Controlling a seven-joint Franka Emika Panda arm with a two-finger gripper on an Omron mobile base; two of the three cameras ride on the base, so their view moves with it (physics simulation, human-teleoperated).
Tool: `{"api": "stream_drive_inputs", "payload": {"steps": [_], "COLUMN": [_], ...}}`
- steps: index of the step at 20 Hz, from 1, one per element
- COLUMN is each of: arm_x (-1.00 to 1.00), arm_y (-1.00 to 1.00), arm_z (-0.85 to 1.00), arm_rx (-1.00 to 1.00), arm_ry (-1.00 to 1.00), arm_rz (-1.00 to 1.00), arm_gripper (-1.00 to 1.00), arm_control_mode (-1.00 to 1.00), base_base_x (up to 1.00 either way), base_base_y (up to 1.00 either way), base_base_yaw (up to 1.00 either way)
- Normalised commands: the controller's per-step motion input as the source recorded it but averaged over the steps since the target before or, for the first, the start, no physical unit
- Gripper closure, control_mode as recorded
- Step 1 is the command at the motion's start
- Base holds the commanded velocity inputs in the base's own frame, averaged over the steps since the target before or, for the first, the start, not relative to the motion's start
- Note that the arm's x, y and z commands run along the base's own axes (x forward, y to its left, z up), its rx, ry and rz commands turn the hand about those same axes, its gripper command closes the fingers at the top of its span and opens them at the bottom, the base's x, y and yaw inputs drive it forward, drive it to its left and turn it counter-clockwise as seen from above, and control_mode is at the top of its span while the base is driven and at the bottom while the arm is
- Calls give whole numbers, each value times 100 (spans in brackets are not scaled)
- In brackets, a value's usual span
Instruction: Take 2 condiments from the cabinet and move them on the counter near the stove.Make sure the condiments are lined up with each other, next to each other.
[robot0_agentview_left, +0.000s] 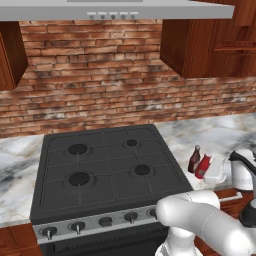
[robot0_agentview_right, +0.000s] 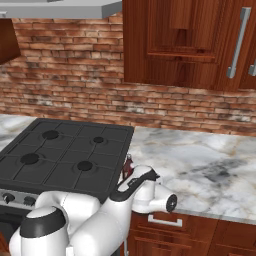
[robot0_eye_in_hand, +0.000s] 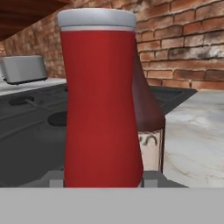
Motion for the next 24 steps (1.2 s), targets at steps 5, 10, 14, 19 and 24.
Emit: {"api": "stream_drive_inputs", "payload": {"steps": [5, 10, 14, 19, 24], "arm_x": [9, 0, 0, 0, 0], "arm_y": [0, 0, 0, 0, 0], "arm_z": [0, 0, -6, -11, -12], "arm_rx": [0, 0, 0, 0, 0], "arm_ry": [0, 0, 0, 0, 0], "arm_rz": [0, 0, 0, 0, 0], "arm_gripper": [100, 100, 100, -100, -100], "arm_control_mode": [-100, -100, -100, -100, -100], "base_base_x": [0, 0, 0, 0, 0], "base_base_y": [0, 0, 0, 0, 0], "base_base_yaw": [0, 0, 0, 0, 0]}}
